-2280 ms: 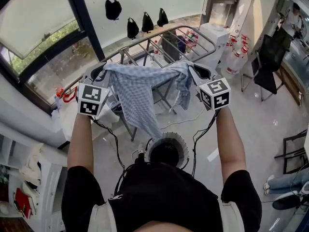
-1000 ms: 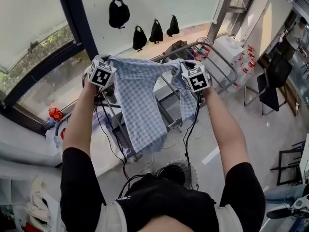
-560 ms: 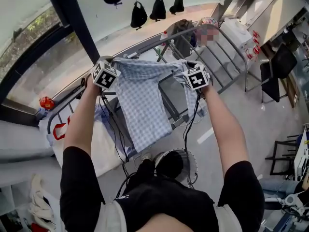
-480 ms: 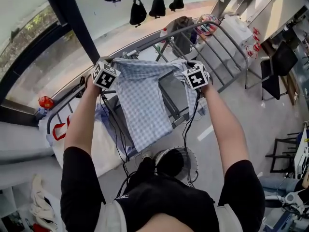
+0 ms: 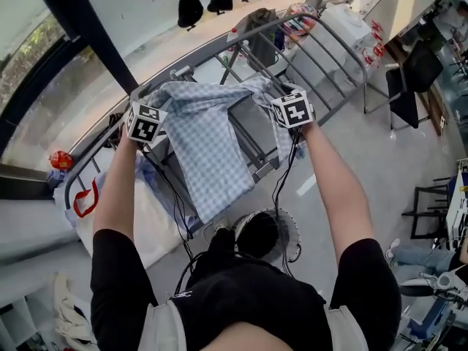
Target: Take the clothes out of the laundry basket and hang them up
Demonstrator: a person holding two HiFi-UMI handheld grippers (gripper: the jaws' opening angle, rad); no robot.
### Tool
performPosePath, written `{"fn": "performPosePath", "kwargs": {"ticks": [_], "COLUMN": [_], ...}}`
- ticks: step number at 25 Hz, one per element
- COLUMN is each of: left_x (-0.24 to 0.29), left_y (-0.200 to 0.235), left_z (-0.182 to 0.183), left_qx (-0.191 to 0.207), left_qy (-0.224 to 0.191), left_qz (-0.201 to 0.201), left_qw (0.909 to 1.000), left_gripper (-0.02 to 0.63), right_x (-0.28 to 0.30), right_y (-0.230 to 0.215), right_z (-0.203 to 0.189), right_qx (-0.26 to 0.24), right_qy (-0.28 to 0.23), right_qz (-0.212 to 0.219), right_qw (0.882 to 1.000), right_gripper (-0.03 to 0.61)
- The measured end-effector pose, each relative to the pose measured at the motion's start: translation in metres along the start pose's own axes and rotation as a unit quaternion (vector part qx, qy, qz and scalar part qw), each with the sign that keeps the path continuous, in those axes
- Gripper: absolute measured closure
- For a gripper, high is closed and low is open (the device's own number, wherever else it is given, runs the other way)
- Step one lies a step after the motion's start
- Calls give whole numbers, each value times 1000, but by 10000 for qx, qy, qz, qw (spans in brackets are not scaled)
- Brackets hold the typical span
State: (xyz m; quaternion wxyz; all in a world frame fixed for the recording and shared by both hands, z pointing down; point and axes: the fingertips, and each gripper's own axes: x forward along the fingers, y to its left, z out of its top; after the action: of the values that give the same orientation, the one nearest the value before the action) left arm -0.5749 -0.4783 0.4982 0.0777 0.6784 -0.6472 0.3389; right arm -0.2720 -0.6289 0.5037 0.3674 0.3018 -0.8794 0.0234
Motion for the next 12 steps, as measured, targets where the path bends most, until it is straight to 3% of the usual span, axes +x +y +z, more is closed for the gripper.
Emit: {"fn": "performPosePath", "kwargs": {"ticks": [3, 5, 9, 12], "left_x": [-27, -45, -91, -132], "left_y": [-5, -16, -56, -108], "left_z": [30, 60, 119, 165], "left_qx": [-143, -331, -726, -850], "left_qy": [-478, -886, -1645, -2180], "left_qz": [-13, -86, -225, -568], "left_qw": [9988, 9955, 9834, 9706], "left_gripper": [321, 379, 582, 606], "right_x": [-33, -66, -145, -215], "right_y": [-2, -13, -18, -15], "right_z": [11, 24, 37, 36], "right_qx": [173, 603, 1393, 1507], "right_qy": [-490, -1054, -2103, -2696], "right_qz": [-93, -331, -736, -1041], "right_qw": [9986, 9920, 9649, 9454], "right_gripper": [325, 341, 436, 524]}}
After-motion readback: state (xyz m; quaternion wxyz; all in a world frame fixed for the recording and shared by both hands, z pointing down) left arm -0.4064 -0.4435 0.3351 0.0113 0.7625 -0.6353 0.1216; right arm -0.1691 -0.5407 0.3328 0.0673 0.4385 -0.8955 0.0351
